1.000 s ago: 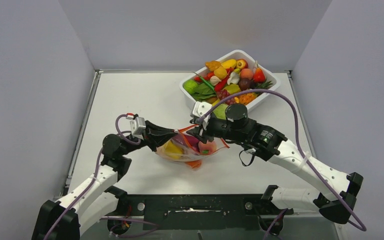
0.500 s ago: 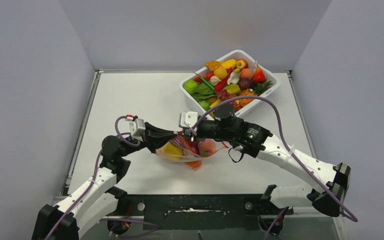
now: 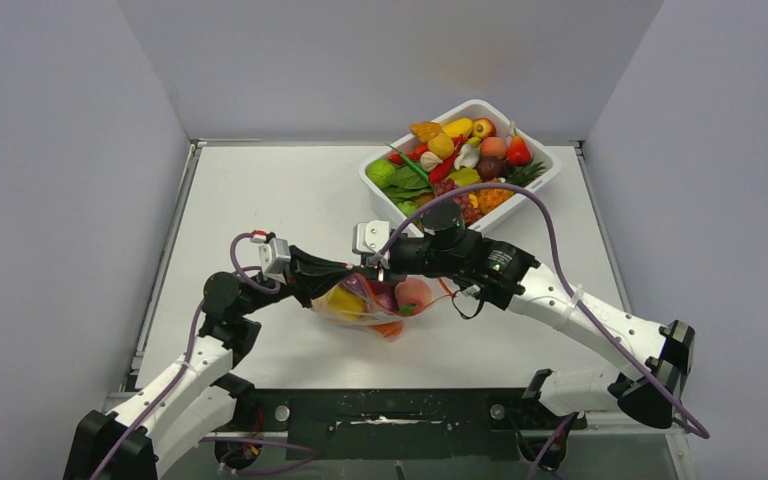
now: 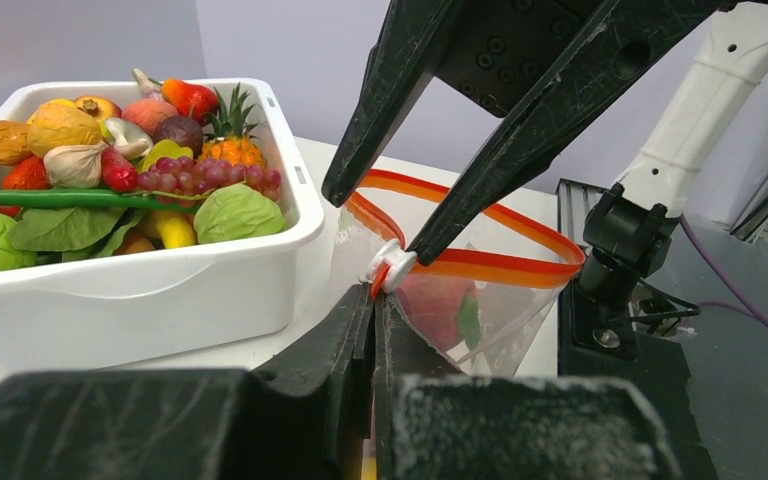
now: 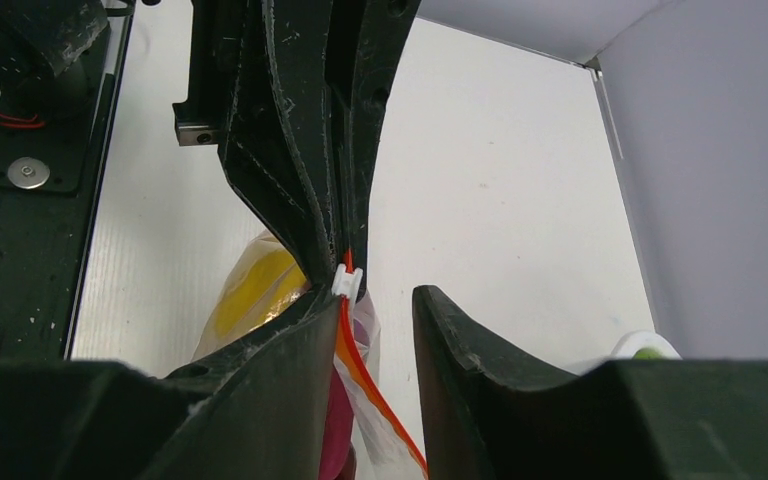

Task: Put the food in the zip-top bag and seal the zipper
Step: Zip the zipper food storage bag at the center of the board.

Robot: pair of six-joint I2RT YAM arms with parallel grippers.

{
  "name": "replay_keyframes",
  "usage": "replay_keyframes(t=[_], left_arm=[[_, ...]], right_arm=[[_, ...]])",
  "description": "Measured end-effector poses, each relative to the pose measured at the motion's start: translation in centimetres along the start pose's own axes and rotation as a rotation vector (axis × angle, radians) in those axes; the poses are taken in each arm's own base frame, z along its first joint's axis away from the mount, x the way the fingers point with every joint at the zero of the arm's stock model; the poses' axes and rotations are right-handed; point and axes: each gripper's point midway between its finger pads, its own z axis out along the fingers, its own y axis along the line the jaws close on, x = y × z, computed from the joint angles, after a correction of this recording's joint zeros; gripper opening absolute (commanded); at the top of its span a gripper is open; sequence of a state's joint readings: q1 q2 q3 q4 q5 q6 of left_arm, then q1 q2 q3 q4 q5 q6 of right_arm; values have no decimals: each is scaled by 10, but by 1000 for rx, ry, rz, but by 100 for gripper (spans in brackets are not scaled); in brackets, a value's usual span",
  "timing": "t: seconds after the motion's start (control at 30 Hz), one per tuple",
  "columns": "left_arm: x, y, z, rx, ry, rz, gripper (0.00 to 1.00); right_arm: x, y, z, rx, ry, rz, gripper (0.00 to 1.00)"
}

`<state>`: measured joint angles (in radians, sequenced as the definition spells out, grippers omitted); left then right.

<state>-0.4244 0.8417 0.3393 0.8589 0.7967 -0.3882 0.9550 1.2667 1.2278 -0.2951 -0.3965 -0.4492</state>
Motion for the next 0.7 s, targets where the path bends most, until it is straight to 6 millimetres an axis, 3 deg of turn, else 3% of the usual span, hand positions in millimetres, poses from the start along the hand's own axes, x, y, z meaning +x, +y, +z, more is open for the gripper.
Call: replay_keyframes(t=[0.33, 0.53, 0.7], left_arm=[[0, -3, -1, 3, -3, 2, 0], [1, -4, -1, 10, 0, -3, 0], [1, -4, -2, 6, -2, -6, 0]], right_arm=[[0, 13, 9, -82, -6, 33, 37], [9, 18, 13, -110, 23, 55, 11], [8, 16, 12, -102, 26, 57, 2]])
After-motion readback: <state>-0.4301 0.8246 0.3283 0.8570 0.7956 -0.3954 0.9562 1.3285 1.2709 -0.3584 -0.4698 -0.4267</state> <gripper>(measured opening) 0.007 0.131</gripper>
